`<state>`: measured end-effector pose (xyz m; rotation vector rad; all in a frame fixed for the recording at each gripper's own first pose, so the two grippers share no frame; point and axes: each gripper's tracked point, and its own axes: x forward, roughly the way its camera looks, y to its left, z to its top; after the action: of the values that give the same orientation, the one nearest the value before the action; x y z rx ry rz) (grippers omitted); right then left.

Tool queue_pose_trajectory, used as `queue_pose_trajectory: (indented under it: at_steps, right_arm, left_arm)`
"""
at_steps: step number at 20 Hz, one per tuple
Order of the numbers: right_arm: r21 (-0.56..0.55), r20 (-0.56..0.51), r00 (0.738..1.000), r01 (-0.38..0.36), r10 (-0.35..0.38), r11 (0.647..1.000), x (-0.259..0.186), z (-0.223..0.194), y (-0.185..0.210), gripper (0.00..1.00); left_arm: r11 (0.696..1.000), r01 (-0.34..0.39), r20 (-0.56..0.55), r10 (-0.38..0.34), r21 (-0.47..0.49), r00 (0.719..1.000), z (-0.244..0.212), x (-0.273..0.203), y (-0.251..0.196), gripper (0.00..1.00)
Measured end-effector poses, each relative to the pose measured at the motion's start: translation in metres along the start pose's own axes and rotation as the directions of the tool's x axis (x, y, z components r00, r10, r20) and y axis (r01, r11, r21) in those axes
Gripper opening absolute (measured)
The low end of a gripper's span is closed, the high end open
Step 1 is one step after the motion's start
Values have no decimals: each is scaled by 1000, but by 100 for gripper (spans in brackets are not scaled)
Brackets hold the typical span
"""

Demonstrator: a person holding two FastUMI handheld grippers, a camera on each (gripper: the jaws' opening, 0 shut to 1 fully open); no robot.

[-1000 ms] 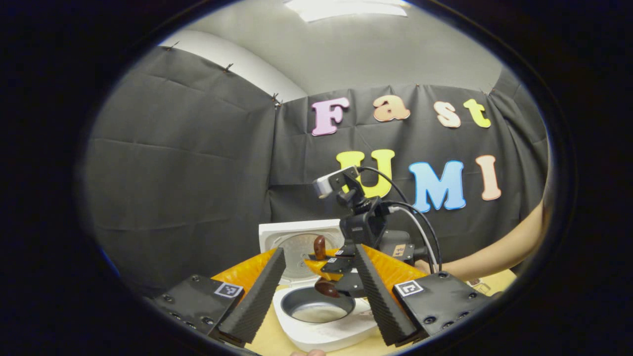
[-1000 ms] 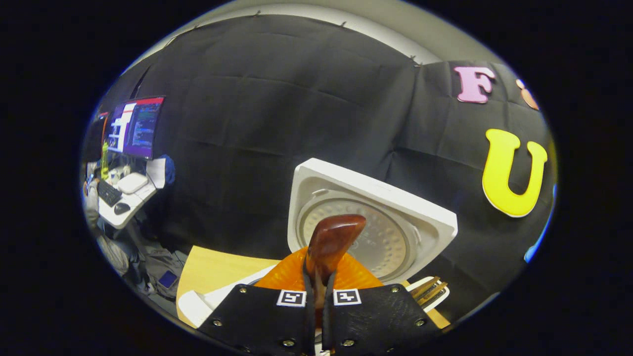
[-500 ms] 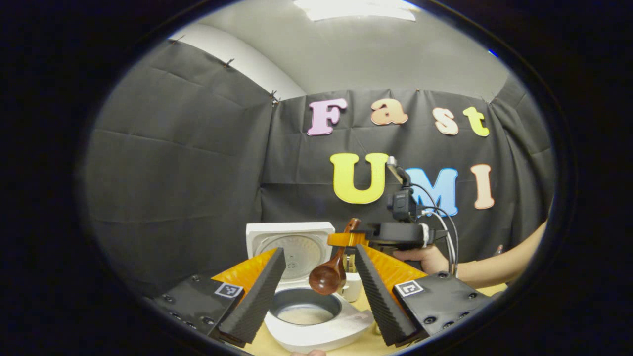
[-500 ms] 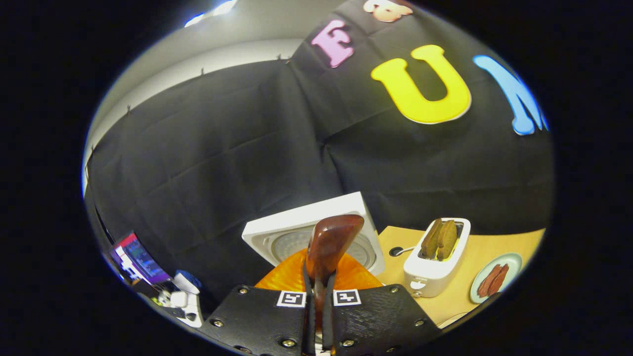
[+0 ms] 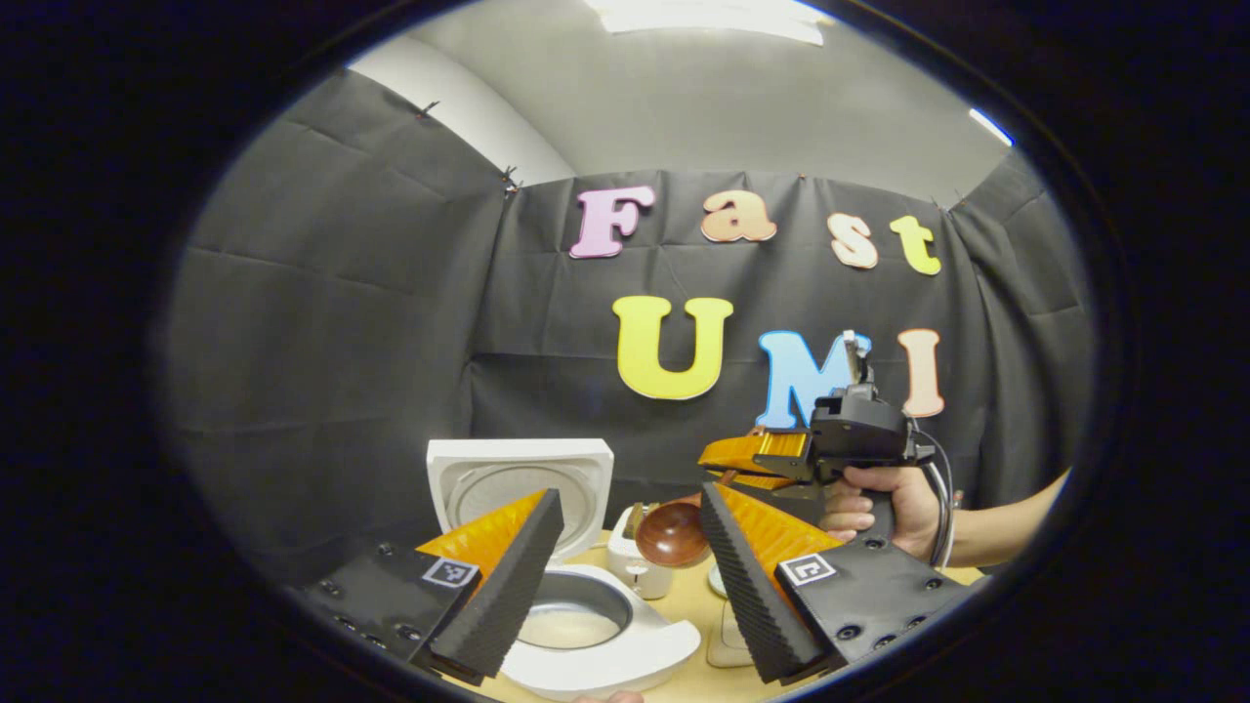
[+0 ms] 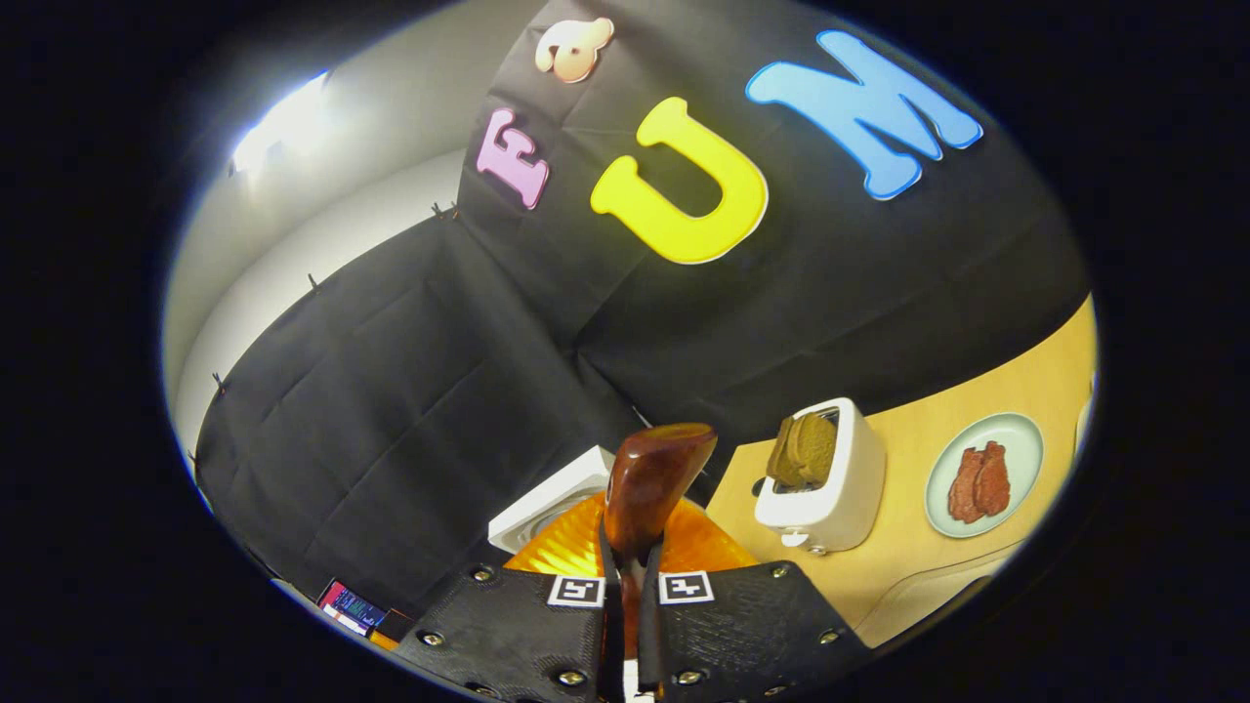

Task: Close the left gripper, press the button to open the rice cooker; take a wooden spoon from the chopstick holder with the right hand, scoop a spoonful of rice and pour it into the rice cooker, then put the wooden spoon back into the chopstick holder.

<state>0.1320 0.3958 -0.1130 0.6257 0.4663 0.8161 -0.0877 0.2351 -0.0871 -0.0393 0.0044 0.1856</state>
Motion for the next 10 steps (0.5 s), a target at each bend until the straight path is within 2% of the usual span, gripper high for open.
queue_pose_trajectory:
  at_steps: [5, 9, 10]
  right_arm:
    - [-26, 72, 994, 85, -83, 996, -45, 28, -43, 6]
    - [-86, 135, 975, 189, -177, 978, -93, 50, -80, 6]
    - [-95, 144, 970, 209, -195, 973, -104, 53, -86, 6]
  left_arm:
    - [997, 74, 4, -74, 4, 997, 3, 16, -30, 96]
    - [990, 144, 3, -144, 0, 990, 1, 27, -63, 99]
    - [988, 157, 9, -157, 8, 988, 2, 29, -71, 94]
